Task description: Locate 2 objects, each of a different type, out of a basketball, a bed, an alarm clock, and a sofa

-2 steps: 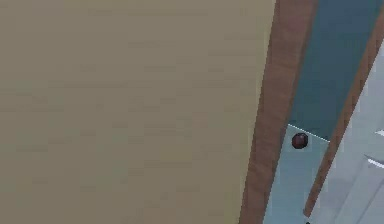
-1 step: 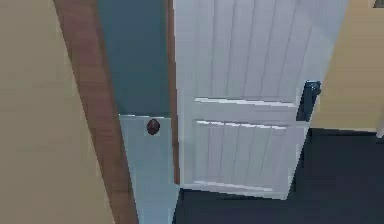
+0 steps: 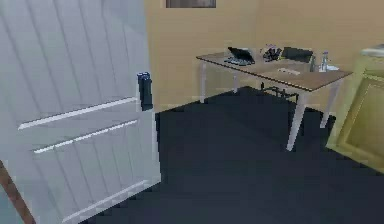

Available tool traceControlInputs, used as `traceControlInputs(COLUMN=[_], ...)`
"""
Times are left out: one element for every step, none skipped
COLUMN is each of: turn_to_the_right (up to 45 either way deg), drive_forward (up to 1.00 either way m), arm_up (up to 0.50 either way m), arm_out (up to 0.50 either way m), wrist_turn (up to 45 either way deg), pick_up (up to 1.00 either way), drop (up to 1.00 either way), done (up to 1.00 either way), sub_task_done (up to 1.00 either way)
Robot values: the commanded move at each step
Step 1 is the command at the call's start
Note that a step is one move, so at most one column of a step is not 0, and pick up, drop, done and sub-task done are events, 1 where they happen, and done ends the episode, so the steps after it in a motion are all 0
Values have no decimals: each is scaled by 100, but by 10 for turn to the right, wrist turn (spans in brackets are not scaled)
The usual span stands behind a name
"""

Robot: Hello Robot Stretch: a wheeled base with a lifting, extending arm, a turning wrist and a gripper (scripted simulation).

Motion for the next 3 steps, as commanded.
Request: traceControlInputs(turn_to_the_right=[330, 0, 30], drive_forward=[0, 55, 0], arm_up=[0, 0, 0], arm_out=[0, 0, 0], wrist_turn=[0, 0, 0], pick_up=[0, 0, 0], drop=[0, 0, 0], done=[0, 0, 0], sub_task_done=[0, 0, 0])
